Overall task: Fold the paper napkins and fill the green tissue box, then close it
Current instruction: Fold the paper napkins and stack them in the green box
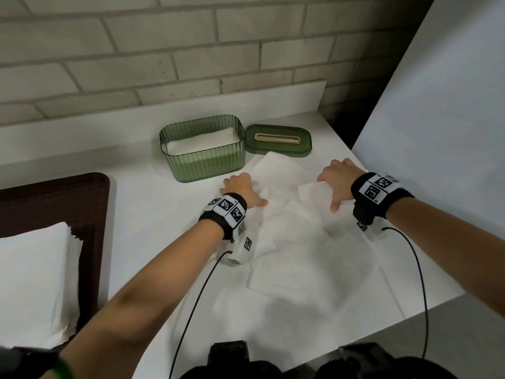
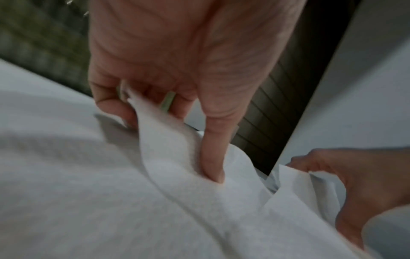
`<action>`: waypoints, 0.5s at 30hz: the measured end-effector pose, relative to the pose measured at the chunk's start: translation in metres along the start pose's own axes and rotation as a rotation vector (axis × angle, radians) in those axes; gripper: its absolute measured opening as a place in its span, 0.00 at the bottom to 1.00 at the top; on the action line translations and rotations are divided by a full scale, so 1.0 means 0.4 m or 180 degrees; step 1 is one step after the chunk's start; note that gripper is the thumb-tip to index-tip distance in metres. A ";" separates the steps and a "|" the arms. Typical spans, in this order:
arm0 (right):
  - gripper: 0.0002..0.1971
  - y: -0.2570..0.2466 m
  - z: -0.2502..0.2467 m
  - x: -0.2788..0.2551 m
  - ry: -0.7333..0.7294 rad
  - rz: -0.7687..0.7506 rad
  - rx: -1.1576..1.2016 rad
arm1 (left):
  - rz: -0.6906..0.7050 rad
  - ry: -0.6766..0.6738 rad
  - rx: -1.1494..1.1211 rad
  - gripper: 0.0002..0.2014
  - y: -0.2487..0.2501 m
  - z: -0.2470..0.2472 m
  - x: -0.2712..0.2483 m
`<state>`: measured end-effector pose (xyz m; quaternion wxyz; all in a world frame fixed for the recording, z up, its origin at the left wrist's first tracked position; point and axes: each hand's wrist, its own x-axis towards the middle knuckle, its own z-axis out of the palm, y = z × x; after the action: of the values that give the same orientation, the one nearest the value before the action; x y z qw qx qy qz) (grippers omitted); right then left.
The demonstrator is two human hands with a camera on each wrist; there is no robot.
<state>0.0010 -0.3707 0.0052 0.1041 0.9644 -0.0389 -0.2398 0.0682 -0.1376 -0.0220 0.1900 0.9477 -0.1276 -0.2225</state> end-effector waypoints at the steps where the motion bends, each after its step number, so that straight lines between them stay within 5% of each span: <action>1: 0.42 0.001 0.000 0.000 0.0000 -0.0012 -0.0006 | -0.0045 -0.0005 -0.0112 0.38 -0.004 0.003 -0.003; 5: 0.33 0.010 -0.004 -0.018 0.0083 -0.0024 0.0541 | 0.0047 0.0142 -0.0926 0.19 -0.027 0.006 -0.021; 9: 0.12 0.026 -0.044 -0.044 0.0390 -0.0215 0.1214 | 0.0183 0.0469 -0.1573 0.20 -0.076 -0.018 -0.048; 12: 0.12 0.015 -0.115 -0.075 0.0797 -0.0477 0.1597 | 0.0271 0.0566 -0.2090 0.12 -0.121 -0.056 -0.091; 15: 0.14 -0.030 -0.201 -0.120 0.1144 -0.0877 0.1959 | 0.0179 0.0564 -0.2679 0.16 -0.162 -0.096 -0.147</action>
<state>-0.0031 -0.3381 0.0938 -0.2185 0.9734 0.0398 -0.0557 0.0454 -0.0485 0.0048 0.5763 0.7991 -0.0348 -0.1677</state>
